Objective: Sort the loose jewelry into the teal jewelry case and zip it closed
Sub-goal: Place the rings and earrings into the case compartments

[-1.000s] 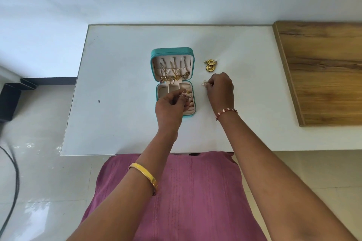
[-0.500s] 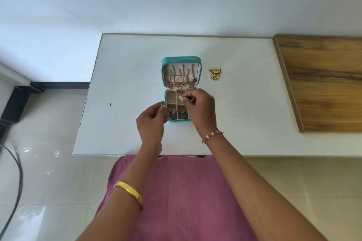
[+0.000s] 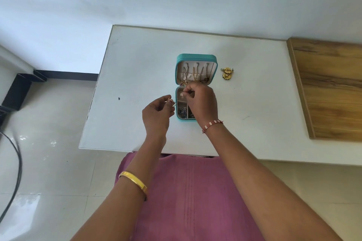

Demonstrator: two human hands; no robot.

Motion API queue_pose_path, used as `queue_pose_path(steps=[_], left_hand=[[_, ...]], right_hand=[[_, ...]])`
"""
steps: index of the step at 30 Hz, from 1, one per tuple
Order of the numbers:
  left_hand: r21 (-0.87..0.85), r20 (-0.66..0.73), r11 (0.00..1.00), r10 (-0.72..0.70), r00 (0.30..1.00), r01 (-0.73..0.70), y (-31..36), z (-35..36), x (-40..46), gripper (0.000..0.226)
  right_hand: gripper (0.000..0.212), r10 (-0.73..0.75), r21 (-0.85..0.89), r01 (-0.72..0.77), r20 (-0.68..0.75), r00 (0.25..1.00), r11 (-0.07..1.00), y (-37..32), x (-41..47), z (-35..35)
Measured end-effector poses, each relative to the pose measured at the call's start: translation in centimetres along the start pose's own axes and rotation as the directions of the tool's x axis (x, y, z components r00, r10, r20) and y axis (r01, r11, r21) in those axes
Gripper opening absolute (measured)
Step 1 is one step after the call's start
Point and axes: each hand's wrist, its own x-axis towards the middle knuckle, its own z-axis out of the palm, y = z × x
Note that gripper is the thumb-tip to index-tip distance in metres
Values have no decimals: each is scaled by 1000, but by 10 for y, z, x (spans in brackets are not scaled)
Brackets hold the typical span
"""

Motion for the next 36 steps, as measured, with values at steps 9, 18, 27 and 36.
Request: queue_pose_path(steps=[9, 18, 27, 36], left_hand=[[53, 80, 998, 21, 997, -25, 3, 3, -2, 18], [168, 138, 983, 50, 989, -73, 9, 10, 0, 42], [120, 36, 992, 40, 999, -44, 9, 9, 1, 26], [47, 92, 998, 30, 995, -34, 14, 28, -19, 25]], right_hand=[[19, 106, 302, -115, 46, 993, 946, -7, -17, -15], [15, 92, 323, -118, 94, 991, 939, -13, -11, -17], [16, 155, 245, -166, 66, 986, 955, -7, 4, -6], [17, 328, 384, -229, -218, 919, 895, 34, -6, -32]])
